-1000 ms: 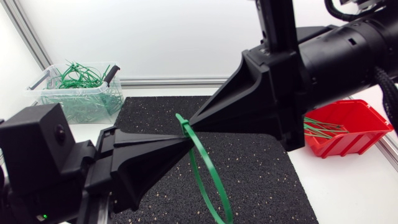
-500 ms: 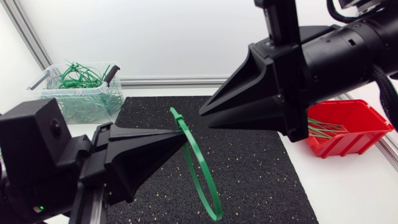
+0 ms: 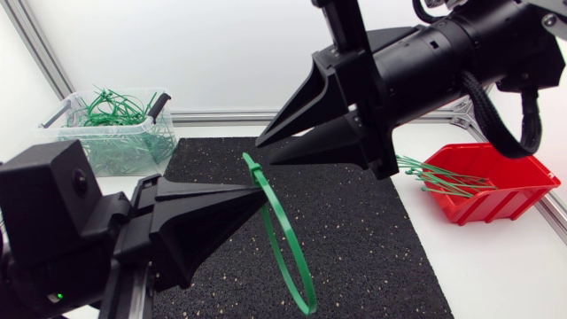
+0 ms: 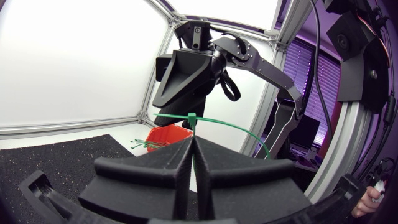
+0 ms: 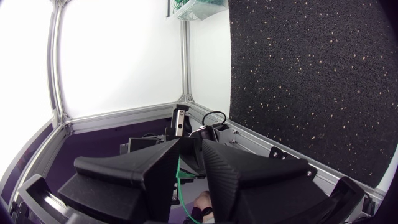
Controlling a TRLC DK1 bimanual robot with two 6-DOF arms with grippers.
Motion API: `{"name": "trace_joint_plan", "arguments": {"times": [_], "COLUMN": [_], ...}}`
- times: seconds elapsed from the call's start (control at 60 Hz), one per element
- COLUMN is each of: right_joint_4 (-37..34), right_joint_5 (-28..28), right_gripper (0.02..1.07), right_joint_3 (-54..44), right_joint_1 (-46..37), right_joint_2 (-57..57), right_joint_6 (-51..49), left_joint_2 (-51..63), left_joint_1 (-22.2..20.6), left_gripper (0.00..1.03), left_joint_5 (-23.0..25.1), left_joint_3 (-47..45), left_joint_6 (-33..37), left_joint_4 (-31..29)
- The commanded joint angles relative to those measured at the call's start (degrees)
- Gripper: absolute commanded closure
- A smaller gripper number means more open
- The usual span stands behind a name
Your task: Take a green cable tie from the red box, thread the tail through the head to close it, then place it in the transparent bin on the left.
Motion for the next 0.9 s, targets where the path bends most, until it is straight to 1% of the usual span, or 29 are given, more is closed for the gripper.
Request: {"name": "trace_joint_plan", "arguments": {"times": [0.0,0.217,0.367,0.5,0.567,0.7,0.883], "right_joint_4": [0.48,-0.04,0.22,1.01,1.63,2.51,3.12], "right_joint_5": [-0.27,-0.27,-0.09,1.4,2.72,4.3,4.39], "right_gripper": [0.75,0.75,0.76,0.9,1.01,1.02,1.02], "right_joint_3": [1.59,1.86,1.86,1.51,1.24,0.54,0.1], "right_joint_1": [1.34,4.94,5.21,5.12,5.12,5.12,4.85], "right_joint_2": [0.24,-0.91,-0.56,-0.64,-0.82,-1.17,-0.56], "right_joint_6": [-0.73,0.06,0.06,0.15,0.24,0.85,1.03], "left_joint_2": [0.57,0.92,0.75,0.57,0.13,-0.48,-1.19], "left_joint_1": [-0.39,-0.39,-0.65,-1.01,-1.27,-1.97,-2.68], "left_gripper": [1.0,1.0,1.0,1.0,1.0,1.0,1.0], "left_joint_5": [0.31,0.31,0.31,0.31,0.31,0.31,0.31], "left_joint_3": [-0.82,-0.65,-0.56,-0.82,-0.74,-0.65,-0.47], "left_joint_6": [0.79,0.79,0.79,0.79,0.79,0.79,0.7], "left_joint_4": [0.59,0.59,0.59,0.42,0.24,-0.11,-0.72]}}
